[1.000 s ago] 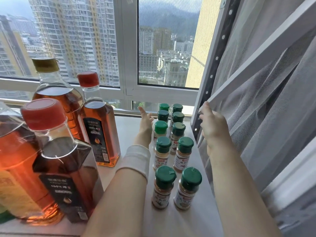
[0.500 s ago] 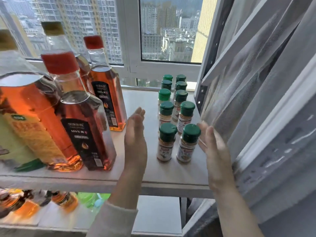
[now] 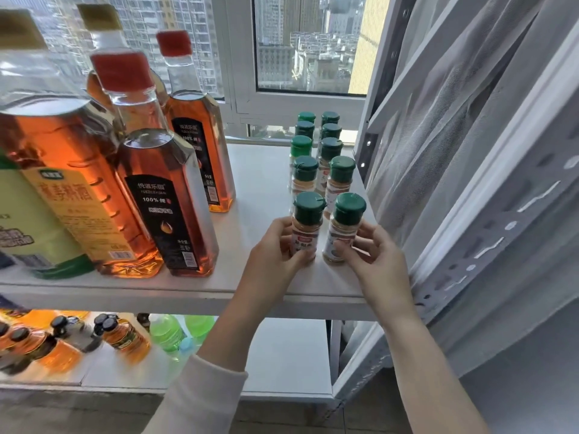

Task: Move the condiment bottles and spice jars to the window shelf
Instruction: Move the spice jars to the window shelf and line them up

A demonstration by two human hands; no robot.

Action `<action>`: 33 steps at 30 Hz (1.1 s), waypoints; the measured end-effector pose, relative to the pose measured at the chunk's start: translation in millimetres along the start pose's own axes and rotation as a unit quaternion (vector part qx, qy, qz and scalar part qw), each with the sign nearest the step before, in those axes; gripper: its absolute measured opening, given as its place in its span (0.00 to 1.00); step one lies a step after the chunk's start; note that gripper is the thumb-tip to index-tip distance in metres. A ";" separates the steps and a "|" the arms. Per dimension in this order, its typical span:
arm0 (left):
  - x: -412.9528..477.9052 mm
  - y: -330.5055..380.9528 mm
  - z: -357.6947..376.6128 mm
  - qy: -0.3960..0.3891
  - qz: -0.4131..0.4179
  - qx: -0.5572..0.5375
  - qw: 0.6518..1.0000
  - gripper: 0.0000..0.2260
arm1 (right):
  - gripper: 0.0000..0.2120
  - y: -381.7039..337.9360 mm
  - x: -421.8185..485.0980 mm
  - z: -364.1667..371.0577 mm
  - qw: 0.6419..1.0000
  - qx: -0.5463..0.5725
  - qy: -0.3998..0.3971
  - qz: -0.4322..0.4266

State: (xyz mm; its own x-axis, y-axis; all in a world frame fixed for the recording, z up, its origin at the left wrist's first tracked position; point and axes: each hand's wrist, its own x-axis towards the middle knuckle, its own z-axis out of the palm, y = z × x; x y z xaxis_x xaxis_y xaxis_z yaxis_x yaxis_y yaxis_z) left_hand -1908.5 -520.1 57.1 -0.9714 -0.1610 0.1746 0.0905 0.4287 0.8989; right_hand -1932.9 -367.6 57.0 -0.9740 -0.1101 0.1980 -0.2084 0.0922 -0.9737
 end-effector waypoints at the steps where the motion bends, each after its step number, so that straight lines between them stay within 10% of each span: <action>1: -1.0 0.0 -0.2 -0.001 0.001 0.000 1.000 0.17 | 0.18 0.5 -0.9 -0.7 1.000 -0.001 0.002 0.002; 12: -11.6 3.2 -4.5 0.017 0.026 -0.068 0.997 0.27 | 0.22 -15.1 -18.4 -1.9 1.000 -0.006 0.025 0.006; 19: 44.6 42.9 -31.0 0.106 0.068 -0.124 0.984 0.15 | 0.19 -78.5 44.0 -4.0 0.984 -0.111 0.108 -0.086; 33: 93.4 36.8 -17.3 0.029 0.000 -0.037 0.999 0.16 | 0.18 -63.0 111.4 6.8 0.980 -0.189 0.022 0.049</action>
State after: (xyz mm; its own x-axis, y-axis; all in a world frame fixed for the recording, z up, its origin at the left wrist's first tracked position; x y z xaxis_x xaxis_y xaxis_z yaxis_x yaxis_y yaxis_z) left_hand -1992.1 -534.8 113.4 -0.9571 -0.2133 0.1959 0.1089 0.3617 0.9259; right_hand -2027.7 -392.3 139.6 -0.9923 -0.0409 0.1172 -0.1228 0.4620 -0.8783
